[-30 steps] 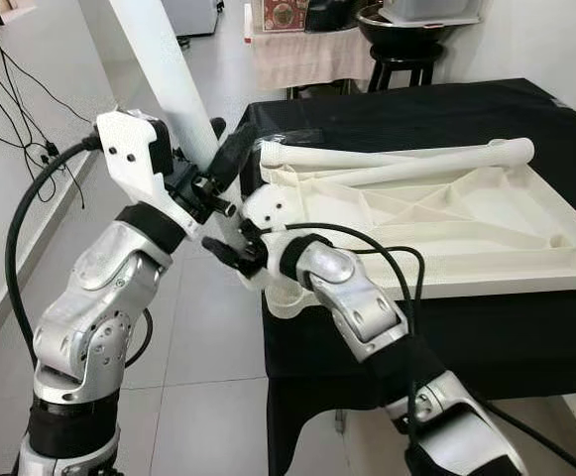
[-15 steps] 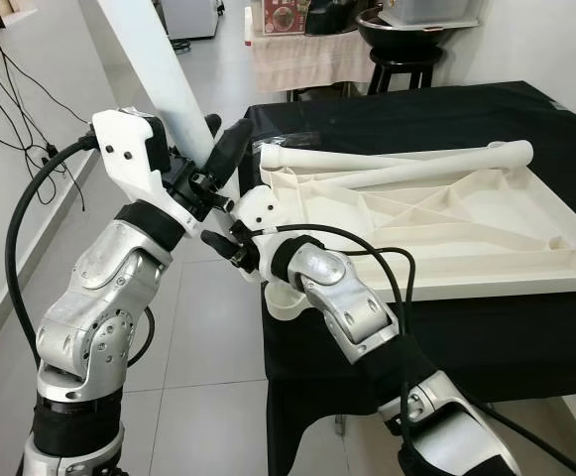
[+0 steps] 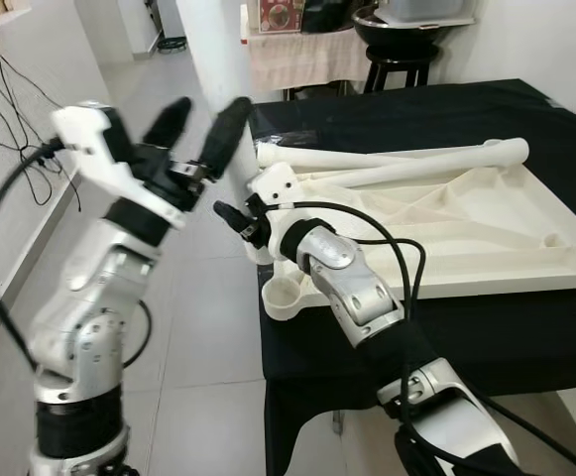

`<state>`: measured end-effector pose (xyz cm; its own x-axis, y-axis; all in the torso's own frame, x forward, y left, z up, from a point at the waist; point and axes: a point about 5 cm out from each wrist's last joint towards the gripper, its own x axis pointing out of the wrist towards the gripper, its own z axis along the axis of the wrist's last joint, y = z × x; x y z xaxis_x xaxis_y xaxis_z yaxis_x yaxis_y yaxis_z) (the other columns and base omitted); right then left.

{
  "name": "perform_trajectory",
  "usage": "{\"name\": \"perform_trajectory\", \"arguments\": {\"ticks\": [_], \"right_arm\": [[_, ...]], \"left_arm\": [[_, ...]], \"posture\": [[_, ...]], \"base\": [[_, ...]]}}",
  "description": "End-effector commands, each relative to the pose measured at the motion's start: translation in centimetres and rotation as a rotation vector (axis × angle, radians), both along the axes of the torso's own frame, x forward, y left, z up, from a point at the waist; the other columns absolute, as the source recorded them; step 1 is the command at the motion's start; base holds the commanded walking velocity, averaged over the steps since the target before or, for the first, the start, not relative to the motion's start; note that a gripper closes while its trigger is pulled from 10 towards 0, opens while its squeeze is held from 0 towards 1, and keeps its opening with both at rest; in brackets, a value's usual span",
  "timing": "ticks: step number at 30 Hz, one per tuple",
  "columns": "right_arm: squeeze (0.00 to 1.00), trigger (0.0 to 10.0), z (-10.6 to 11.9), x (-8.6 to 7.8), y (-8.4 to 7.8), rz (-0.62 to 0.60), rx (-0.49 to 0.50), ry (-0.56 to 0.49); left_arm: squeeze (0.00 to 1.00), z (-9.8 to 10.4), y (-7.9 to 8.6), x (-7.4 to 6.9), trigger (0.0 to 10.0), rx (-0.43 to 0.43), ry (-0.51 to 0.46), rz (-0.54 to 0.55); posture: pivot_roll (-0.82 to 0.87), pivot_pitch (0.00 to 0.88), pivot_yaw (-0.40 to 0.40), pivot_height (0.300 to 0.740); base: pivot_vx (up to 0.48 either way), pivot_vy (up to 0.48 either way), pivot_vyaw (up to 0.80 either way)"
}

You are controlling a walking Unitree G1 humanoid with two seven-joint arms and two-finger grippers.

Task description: Building children table

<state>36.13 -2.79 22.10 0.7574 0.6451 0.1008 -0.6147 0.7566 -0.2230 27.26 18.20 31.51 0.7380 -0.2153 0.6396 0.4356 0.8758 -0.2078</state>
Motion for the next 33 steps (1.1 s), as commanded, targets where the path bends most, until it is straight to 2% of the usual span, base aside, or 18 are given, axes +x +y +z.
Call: {"name": "perform_trajectory", "arguments": {"ticks": [1,2,3,4,5,7,9,13,14,15,17,18,19,20,22,23,28,33], "right_arm": [[0.0,0.0,0.8,0.4,-0.5,-0.02,0.042,-0.018],[0.0,0.0,0.8,0.4,-0.5,-0.02,0.042,-0.018],[0.0,0.0,1.2,1.4,-2.2,-0.076,0.071,-0.009],[0.0,0.0,1.2,1.4,-2.2,-0.076,0.071,-0.009],[0.0,0.0,1.4,1.7,-2.9,-0.095,0.083,-0.006],[0.0,0.0,1.4,1.7,-2.9,-0.095,0.083,-0.006],[0.0,0.0,1.9,2.3,-4.3,-0.129,0.116,-0.004],[0.0,0.0,2.1,2.5,-4.9,-0.141,0.128,-0.003],[0.0,1.4,2.2,2.7,-5.4,-0.148,0.138,0.0],[0.0,8.7,2.2,2.7,-5.7,-0.148,0.144,0.002],[0.0,8.7,2.2,2.7,-5.7,-0.148,0.144,0.002],[0.0,10.0,2.2,2.7,-5.8,-0.141,0.149,0.005],[0.0,10.0,2.2,2.7,-5.8,-0.141,0.149,0.005],[0.0,10.0,2.2,2.7,-5.8,-0.13,0.157,0.008],[0.0,10.0,2.2,2.7,-5.8,-0.123,0.162,0.01],[0.0,10.0,2.2,2.7,-5.8,-0.118,0.171,0.012],[0.0,10.0,2.1,2.7,-5.8,-0.101,0.194,0.016],[0.0,10.0,2.1,2.7,-5.8,-0.084,0.201,0.015]], "left_arm": [[1.0,-0.1,2.2,-0.2,10.0,-0.039,0.005,0.082],[1.0,-0.1,2.2,-0.2,10.0,-0.039,0.005,0.082],[1.0,-0.3,5.6,-0.9,10.0,-0.048,0.019,0.224],[1.0,-0.3,5.6,-0.9,10.0,-0.048,0.019,0.224],[1.0,-0.5,6.7,-1.3,10.0,-0.047,0.025,0.273],[1.0,-0.5,6.7,-1.3,10.0,-0.047,0.025,0.273],[1.0,-2.0,8.1,-1.9,10.0,-0.033,0.083,0.346],[1.0,-3.2,8.2,-2.2,10.0,-0.023,0.126,0.36],[1.0,-4.5,8.0,-2.4,10.0,-0.038,0.169,0.362],[1.0,-5.8,7.2,-2.5,10.0,-0.054,0.215,0.339],[1.0,-5.8,7.2,-2.5,10.0,-0.054,0.215,0.339],[1.0,-6.9,5.8,-2.5,10.0,-0.038,0.26,0.306],[1.0,-6.9,5.8,-2.5,10.0,-0.038,0.26,0.306],[0.95,-8.2,4.4,-2.5,10.0,0.007,0.31,0.27],[0.95,-9.0,3.5,-2.5,10.0,0.043,0.34,0.246],[0.0,-9.9,2.5,-2.5,10.0,0.08,0.374,0.223],[0.0,-11.4,1.1,-2.6,10.0,0.095,0.421,0.194],[0.0,-12.5,1.1,-2.6,10.0,0.14,0.453,0.234]], "posture": [[-0.02,0.045,0.051,0.74],[-0.02,0.045,0.051,0.74],[-0.01,0.049,0.048,0.74],[-0.01,0.049,0.048,0.74],[-0.01,0.049,0.048,0.74],[-0.01,0.049,0.048,0.74],[-0.01,0.055,0.043,0.74],[-0.01,0.058,0.04,0.74],[-0.01,0.059,0.036,0.74],[-0.01,0.061,0.034,0.74],[-0.01,0.061,0.034,0.74],[-0.01,0.062,0.033,0.74],[-0.01,0.062,0.033,0.74],[-0.01,0.062,0.032,0.74],[-0.01,0.062,0.032,0.74],[-0.01,0.062,0.034,0.74],[-0.01,0.061,0.033,0.74],[-0.01,0.061,0.033,0.74]], "base": [[0.0,0.0,0.0],[0.0,0.0,0.0],[0.0,0.0,0.0],[0.0,0.0,0.0],[0.0,0.0,0.0],[0.0,0.0,0.0],[0.0,0.0,0.0],[0.0,0.0,0.0],[0.0,0.0,0.0],[0.0,0.0,0.0],[0.0,0.0,0.0],[0.0,0.0,0.0],[0.0,0.0,0.0],[0.0,0.0,0.0],[0.0,0.0,0.0],[0.0,0.0,0.0],[0.0,0.0,0.0],[0.0,0.0,0.0]]}}
